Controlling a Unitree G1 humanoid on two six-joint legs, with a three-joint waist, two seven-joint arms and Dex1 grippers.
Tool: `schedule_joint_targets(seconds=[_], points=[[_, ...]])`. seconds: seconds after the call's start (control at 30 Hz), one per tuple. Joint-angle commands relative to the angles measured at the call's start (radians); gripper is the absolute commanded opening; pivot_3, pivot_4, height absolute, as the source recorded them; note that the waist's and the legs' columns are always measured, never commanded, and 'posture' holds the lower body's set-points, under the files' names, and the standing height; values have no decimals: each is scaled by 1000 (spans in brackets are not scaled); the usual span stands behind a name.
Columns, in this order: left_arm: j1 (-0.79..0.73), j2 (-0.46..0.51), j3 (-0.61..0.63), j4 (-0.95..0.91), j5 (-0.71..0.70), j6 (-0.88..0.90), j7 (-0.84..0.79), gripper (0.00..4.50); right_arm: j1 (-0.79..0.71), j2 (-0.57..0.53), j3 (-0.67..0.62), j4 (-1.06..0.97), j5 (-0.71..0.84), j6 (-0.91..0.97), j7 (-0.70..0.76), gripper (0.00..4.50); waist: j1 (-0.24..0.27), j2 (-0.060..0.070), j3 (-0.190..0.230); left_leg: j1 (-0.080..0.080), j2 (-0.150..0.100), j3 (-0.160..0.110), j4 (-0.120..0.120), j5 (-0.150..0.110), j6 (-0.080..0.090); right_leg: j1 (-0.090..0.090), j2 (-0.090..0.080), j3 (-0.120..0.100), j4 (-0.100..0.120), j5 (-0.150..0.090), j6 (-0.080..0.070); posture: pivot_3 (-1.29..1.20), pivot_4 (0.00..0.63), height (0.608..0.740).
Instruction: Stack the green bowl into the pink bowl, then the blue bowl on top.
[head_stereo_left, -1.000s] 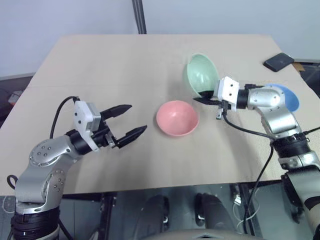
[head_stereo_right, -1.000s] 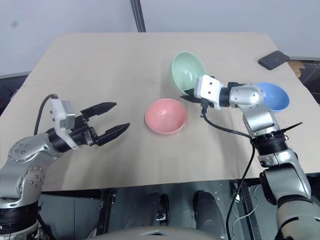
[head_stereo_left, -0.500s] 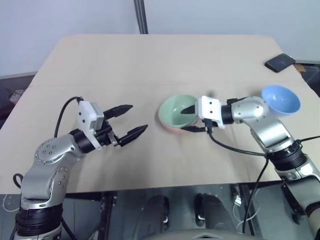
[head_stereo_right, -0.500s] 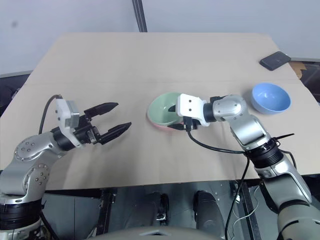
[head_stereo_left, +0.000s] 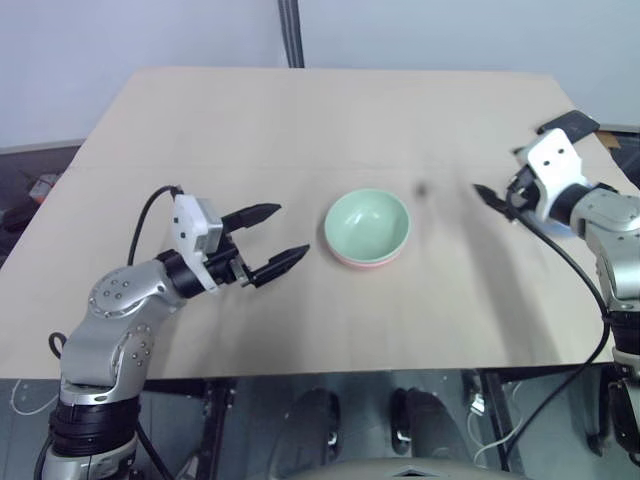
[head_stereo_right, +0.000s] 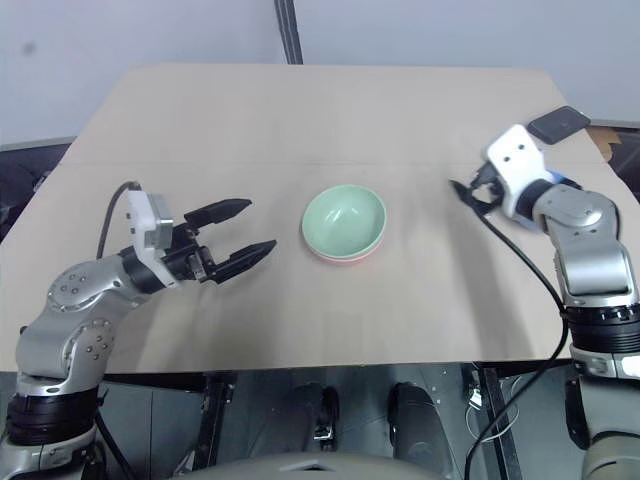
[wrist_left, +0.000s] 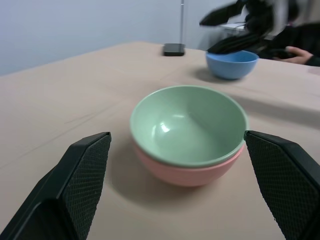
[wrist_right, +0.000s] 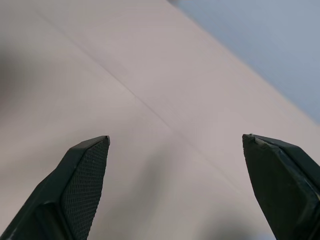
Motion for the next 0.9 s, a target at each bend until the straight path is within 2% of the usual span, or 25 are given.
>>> schedule_joint_targets(seconds=[0.03, 0.13, 0.23, 0.37, 0.5, 0.7, 0.8, 0.9], points=[[-17, 8, -4, -4, -4, -21, -9, 4500, 8, 0, -40, 135, -33, -35, -88, 4442, -4, 0, 0, 0, 0, 0, 0, 0, 0, 0, 1, 1, 0, 1, 1, 0, 150, 739], [-21, 13, -4, -2, -7, -17, -10, 4500, -2, 18, -33, 229, -21, -58, -86, 4442, -13, 0, 0, 0, 0, 1, 0, 0, 0, 0, 2, 2, 0, 2, 3, 0, 150, 739], [-16, 16, 0, -4, -10, -15, -11, 4500, -9, 21, -24, 278, -18, -84, -62, 3638, -20, 0, 0, 0, 0, 2, 0, 0, 0, 0, 2, 3, 0, 2, 4, 0, 150, 739], [1, 18, 14, -19, -15, -10, 2, 4500, -35, 17, -21, 289, -15, -106, -51, 2014, -22, 0, 0, 0, 1, 2, 0, 0, 0, 0, 2, 3, 0, 2, 4, 0, 150, 739], [11, 13, 11, -30, -14, -12, 13, 4500, -51, 15, -15, 271, -17, -119, -37, 50, -22, 0, 0, 1, 1, 1, 0, 0, 0, 0, 3, 3, 0, 2, 4, 0, 150, 739], [20, 7, 21, -15, -11, -20, 31, 4500, -61, 45, 9, 156, 39, -174, 57, 50, -21, 0, 0, 0, 1, 1, 0, 0, 0, 0, 3, 3, 0, 2, 4, 0, 150, 739], [23, 2, 29, -3, -9, -25, 41, 4500, -65, 107, 44, -39, 182, -159, 197, 50, -28, 1, 0, 0, 3, 2, 0, 0, 0, -1, 4, 4, 0, 2, 4, 0, 150, 739], [31, 0, 31, 7, -1, -35, 45, 4500, -92, 180, 102, -246, 317, -61, 269, 50, -25, 1, 1, 0, 4, 2, 0, 0, 0, -2, 5, 5, 0, 2, 4, 0, 150, 739]])
